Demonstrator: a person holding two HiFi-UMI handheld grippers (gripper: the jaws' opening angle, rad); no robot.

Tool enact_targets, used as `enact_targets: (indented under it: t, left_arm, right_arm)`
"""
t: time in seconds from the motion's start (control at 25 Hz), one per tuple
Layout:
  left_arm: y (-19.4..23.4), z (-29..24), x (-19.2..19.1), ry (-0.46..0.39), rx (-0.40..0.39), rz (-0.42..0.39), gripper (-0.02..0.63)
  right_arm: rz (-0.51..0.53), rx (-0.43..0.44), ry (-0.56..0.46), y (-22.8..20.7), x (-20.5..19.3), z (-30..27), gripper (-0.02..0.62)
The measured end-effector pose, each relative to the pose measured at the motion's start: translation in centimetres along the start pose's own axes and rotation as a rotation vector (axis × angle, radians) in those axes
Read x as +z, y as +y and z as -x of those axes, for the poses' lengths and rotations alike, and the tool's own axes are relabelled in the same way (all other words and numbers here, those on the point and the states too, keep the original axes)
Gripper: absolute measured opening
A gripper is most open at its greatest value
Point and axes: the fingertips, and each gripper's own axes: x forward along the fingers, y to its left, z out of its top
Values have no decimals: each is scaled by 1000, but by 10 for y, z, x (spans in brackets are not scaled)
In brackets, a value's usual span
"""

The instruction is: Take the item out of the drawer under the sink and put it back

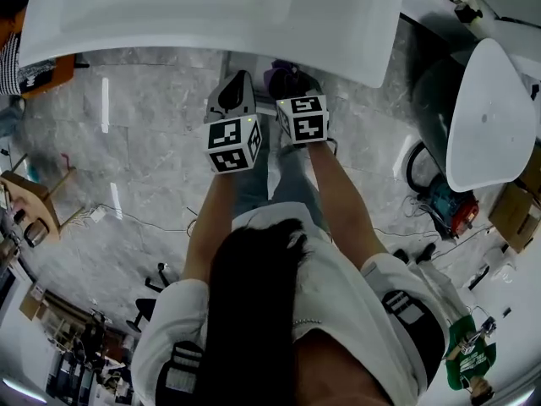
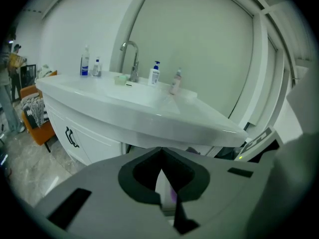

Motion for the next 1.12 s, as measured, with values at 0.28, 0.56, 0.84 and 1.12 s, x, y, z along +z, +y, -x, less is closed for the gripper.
enact_targets:
  t: [0.28,0.56,0.84,1.12]
  left_arm:
    - [11,-17,-9,-16,37,48,5]
    - [30,-34,-19,-31,92,104,5]
    - [46,-41,-27,-9,147,134,5]
    - [65,-36,-28,-3,170,149,5]
  right_arm:
    - [37,22,67,-10,-19,-41,130]
    - [84,38,103,-13,-26,-75,130]
    - [121,77,99,-8,-27,-103,130]
    - [212,62,212,-20,-45,-127,132]
